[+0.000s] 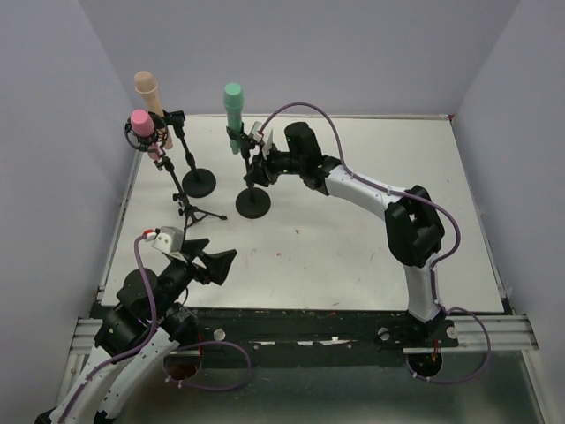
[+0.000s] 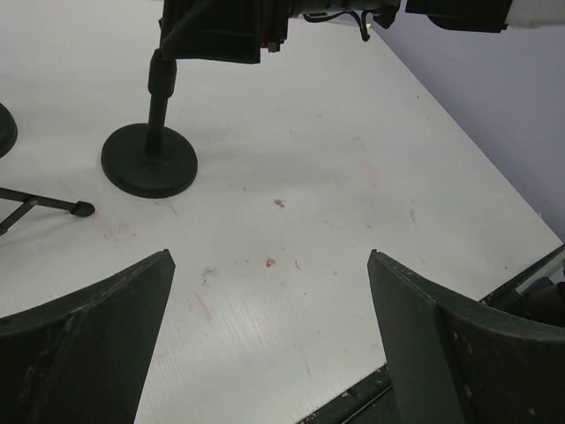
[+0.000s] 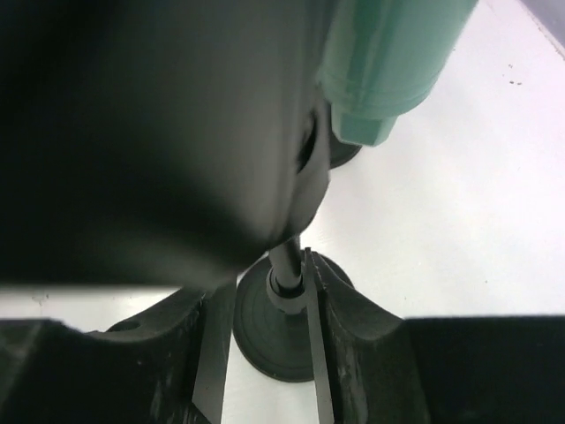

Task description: Attach the microphones to the stand

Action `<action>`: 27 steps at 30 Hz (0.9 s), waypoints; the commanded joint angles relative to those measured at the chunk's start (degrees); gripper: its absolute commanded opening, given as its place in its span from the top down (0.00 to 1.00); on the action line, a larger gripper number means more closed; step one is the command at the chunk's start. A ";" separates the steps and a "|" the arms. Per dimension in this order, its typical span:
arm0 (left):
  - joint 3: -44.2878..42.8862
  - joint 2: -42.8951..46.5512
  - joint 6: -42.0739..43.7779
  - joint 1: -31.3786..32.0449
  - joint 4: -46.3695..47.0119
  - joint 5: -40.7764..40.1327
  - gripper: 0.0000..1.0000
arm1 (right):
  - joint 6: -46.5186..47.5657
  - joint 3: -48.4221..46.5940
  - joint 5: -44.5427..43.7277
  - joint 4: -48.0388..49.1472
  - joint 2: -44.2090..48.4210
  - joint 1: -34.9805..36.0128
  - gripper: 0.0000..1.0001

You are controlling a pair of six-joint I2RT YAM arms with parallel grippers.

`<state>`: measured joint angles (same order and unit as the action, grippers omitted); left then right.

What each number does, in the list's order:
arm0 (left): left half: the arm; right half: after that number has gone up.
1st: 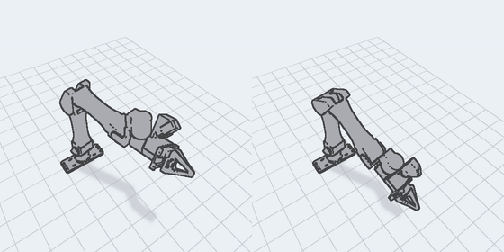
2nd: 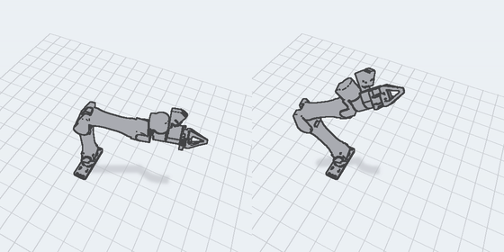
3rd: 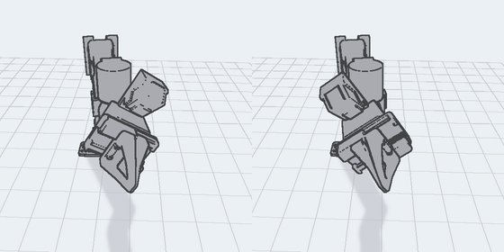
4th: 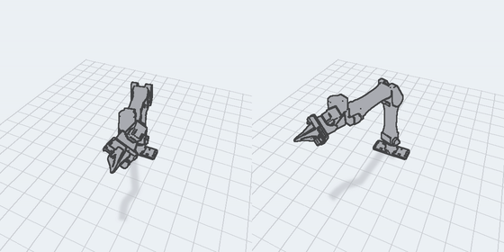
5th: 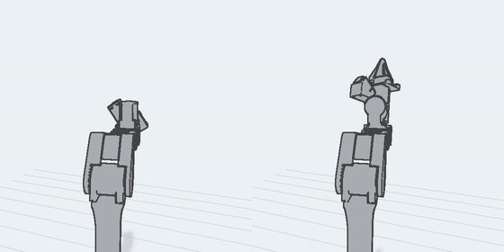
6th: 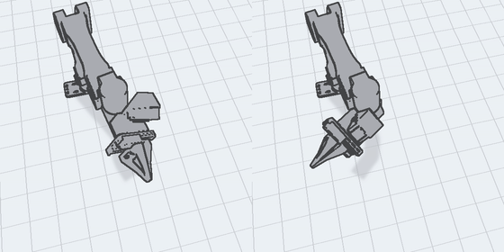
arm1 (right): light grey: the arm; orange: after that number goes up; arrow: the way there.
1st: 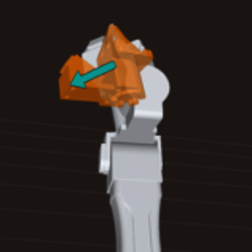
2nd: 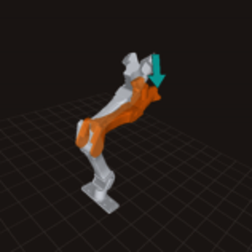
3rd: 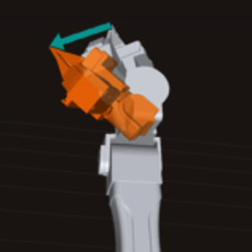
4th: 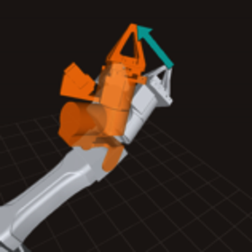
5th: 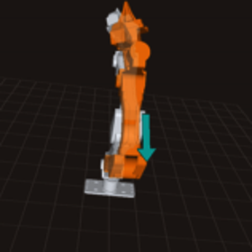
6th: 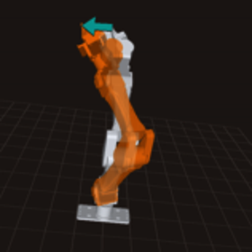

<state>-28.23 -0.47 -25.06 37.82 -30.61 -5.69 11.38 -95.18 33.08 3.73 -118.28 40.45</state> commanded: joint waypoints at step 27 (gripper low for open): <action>-6.67 -23.08 22.50 -0.38 12.06 10.26 0.01 | -9.33 36.45 -31.63 -24.64 64.64 -33.23 0.00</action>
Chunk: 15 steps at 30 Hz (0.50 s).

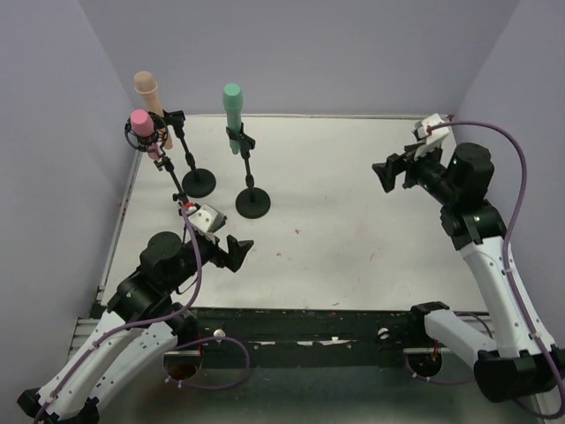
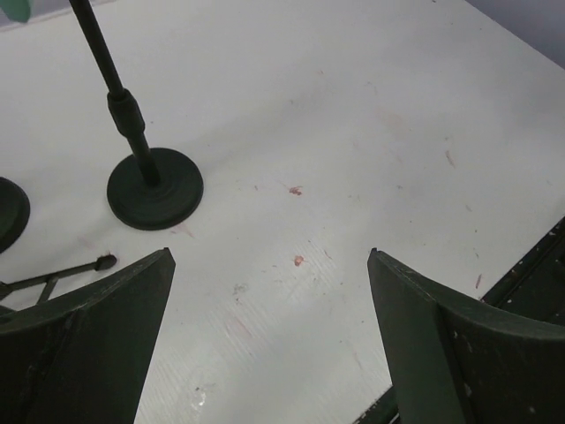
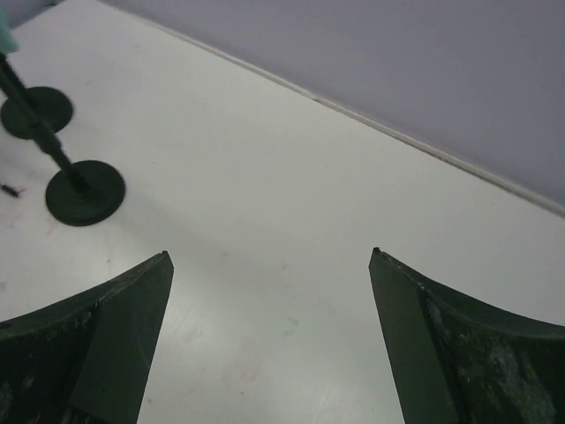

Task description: Attach the microphones to the stand

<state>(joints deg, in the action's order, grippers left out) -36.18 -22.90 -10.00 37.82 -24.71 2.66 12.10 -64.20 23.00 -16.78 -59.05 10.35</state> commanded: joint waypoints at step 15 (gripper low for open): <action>7.80 7.52 7.45 -0.38 6.43 -1.25 0.01 | -20.27 24.05 -11.14 3.78 16.68 -18.44 0.00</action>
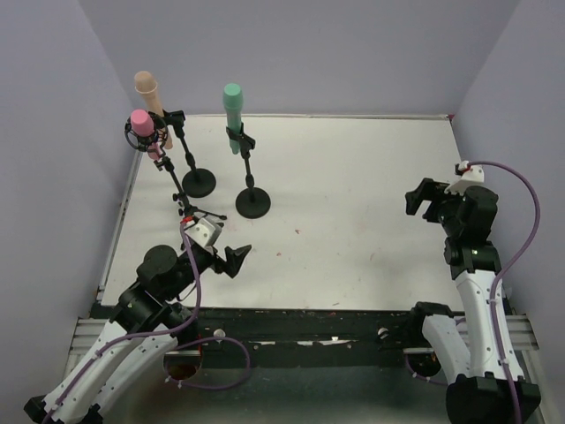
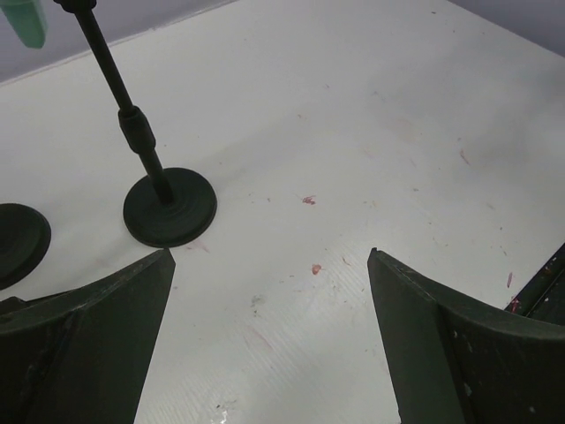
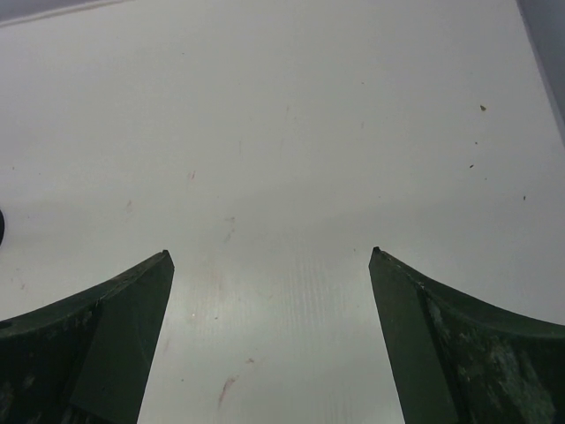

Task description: Attach the microphones to the stand

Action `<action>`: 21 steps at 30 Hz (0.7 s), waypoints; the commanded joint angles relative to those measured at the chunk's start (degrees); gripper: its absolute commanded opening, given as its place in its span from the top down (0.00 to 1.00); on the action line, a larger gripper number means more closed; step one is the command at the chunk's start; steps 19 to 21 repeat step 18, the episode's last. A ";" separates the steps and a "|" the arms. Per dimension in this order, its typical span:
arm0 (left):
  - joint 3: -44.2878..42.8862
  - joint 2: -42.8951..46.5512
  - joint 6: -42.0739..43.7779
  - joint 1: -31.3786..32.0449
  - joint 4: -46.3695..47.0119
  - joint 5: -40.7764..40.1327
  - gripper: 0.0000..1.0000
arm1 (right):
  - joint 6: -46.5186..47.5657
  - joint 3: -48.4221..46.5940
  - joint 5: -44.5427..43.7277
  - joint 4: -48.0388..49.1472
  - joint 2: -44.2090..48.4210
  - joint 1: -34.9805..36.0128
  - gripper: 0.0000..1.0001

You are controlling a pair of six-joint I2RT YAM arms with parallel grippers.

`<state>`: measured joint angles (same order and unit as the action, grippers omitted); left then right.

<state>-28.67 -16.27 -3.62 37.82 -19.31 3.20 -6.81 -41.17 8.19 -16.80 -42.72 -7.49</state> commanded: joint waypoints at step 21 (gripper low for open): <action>0.54 2.38 1.95 -0.56 0.68 -5.57 0.01 | -2.60 1.88 -1.76 5.72 1.85 -0.60 0.00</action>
